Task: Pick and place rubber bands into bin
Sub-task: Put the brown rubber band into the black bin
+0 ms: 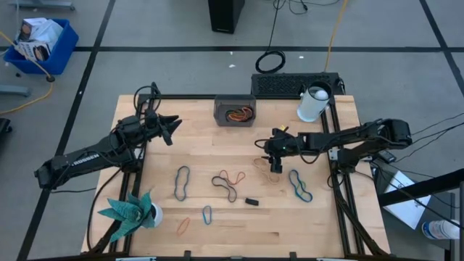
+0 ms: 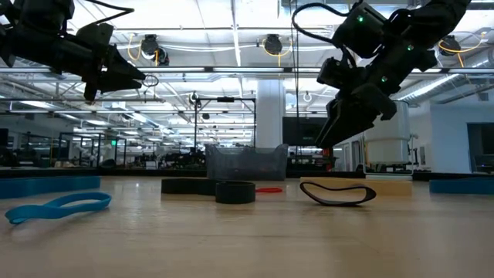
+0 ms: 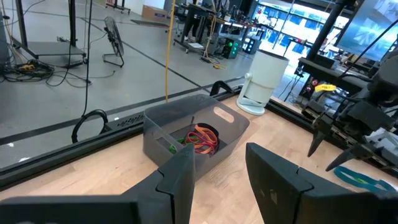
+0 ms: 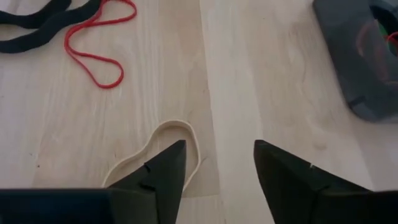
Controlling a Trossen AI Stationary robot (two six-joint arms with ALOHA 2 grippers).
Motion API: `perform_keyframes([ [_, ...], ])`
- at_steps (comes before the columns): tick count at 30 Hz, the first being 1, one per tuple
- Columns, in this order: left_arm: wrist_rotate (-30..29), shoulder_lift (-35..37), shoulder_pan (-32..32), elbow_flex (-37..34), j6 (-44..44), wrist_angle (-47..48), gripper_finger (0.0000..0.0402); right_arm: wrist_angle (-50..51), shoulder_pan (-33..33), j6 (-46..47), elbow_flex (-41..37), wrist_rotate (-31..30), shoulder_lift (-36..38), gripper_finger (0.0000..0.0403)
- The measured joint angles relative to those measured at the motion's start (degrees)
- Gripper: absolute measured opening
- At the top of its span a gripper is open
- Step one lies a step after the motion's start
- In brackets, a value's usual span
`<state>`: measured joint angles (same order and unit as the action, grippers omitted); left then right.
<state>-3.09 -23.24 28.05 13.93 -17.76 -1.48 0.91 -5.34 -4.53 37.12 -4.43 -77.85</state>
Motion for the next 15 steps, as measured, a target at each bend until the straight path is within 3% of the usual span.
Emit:
perform_keyframes([
  [15,0.00,0.01,-0.02,0.01,-0.45,0.02,0.0150,-2.60,0.11,3.34,0.00,-1.52,-10.57,0.0157],
])
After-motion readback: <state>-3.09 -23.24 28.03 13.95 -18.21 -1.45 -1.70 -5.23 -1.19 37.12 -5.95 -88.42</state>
